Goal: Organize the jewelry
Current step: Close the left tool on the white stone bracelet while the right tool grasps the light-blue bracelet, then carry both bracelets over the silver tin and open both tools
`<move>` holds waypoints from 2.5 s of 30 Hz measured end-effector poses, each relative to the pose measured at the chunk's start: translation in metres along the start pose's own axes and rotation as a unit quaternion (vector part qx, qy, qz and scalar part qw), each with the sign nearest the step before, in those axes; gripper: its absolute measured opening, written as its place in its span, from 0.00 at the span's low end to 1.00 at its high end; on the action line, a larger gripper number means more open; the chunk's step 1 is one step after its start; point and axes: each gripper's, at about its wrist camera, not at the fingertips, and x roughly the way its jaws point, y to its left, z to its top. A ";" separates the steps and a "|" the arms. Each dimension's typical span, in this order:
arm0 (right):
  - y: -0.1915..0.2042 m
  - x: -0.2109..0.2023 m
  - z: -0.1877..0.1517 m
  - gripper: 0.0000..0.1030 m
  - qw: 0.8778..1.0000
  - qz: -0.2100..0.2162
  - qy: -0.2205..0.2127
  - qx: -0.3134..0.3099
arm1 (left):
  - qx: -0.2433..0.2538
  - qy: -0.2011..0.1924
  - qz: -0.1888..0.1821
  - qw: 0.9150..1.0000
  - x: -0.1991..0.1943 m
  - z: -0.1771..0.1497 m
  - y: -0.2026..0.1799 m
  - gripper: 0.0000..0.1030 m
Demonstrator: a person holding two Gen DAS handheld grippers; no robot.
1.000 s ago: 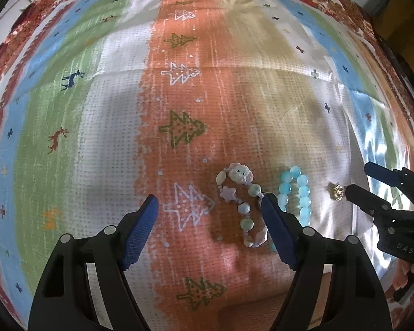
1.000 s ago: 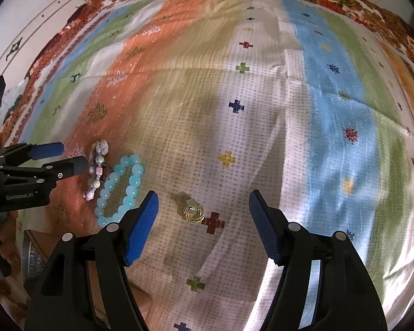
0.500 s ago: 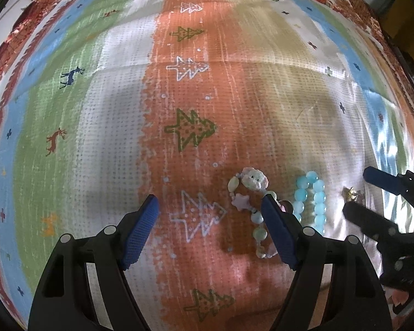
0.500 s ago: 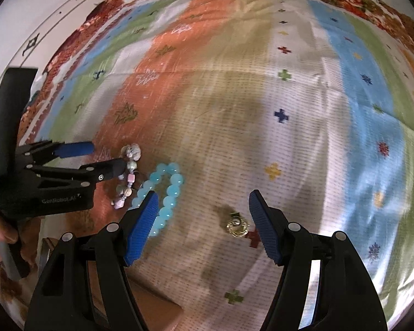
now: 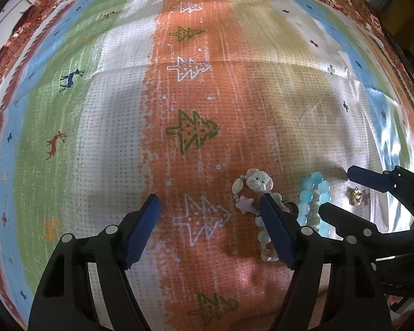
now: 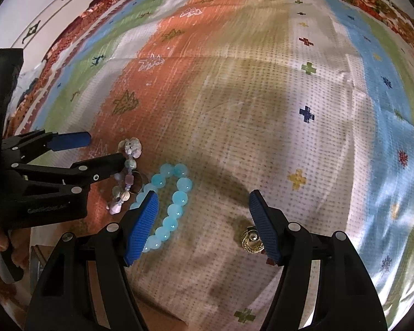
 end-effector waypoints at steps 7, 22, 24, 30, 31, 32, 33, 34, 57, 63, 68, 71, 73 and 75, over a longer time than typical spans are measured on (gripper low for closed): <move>0.003 0.003 -0.002 0.59 1.000 -0.020 0.001 -0.013 | 0.000 -0.005 0.022 1.000 0.001 -0.003 0.000 0.56; -0.007 0.003 -0.002 0.28 0.999 -0.034 0.002 -0.003 | 0.004 -0.010 0.040 0.999 -0.006 -0.001 0.014 0.13; -0.009 0.003 -0.003 0.19 0.999 -0.034 0.001 -0.002 | 0.003 -0.011 0.038 0.999 -0.005 0.000 0.012 0.13; -0.013 0.001 -0.003 0.12 1.000 -0.031 -0.002 0.003 | -0.008 -0.013 0.019 1.000 -0.009 0.003 0.014 0.13; -0.012 0.000 -0.003 0.12 0.999 -0.032 -0.003 0.003 | -0.008 -0.014 0.018 1.000 -0.010 0.003 0.013 0.13; -0.012 -0.001 -0.003 0.12 0.999 -0.034 -0.004 0.001 | -0.008 -0.016 0.016 1.000 -0.011 0.003 0.013 0.13; -0.012 -0.002 -0.003 0.12 0.999 -0.036 -0.006 0.001 | -0.009 -0.019 0.014 1.000 -0.014 0.004 0.014 0.13; -0.012 -0.004 -0.002 0.12 0.999 -0.037 -0.009 0.000 | -0.010 -0.022 0.011 1.000 -0.016 0.005 0.014 0.13; 0.010 -0.066 -0.011 0.12 0.996 -0.028 -0.086 0.000 | -0.022 -0.100 -0.033 0.994 -0.083 -0.006 0.007 0.13; 0.014 -0.080 -0.018 0.12 0.994 -0.036 -0.103 0.001 | -0.021 -0.118 -0.035 0.992 -0.098 -0.015 0.002 0.13; 0.016 -0.095 -0.026 0.12 0.992 -0.038 -0.122 0.008 | -0.022 -0.132 -0.047 0.990 -0.111 -0.023 -0.003 0.13; 0.018 -0.101 -0.030 0.12 0.991 -0.039 -0.130 0.008 | -0.020 -0.137 -0.058 0.989 -0.118 -0.031 -0.008 0.13; 0.018 -0.106 -0.033 0.12 0.990 -0.038 -0.136 0.009 | -0.018 -0.143 -0.059 0.988 -0.123 -0.036 -0.013 0.13; 0.018 -0.111 -0.036 0.12 0.989 -0.038 -0.141 0.008 | -0.014 -0.148 -0.064 0.987 -0.129 -0.041 -0.017 0.13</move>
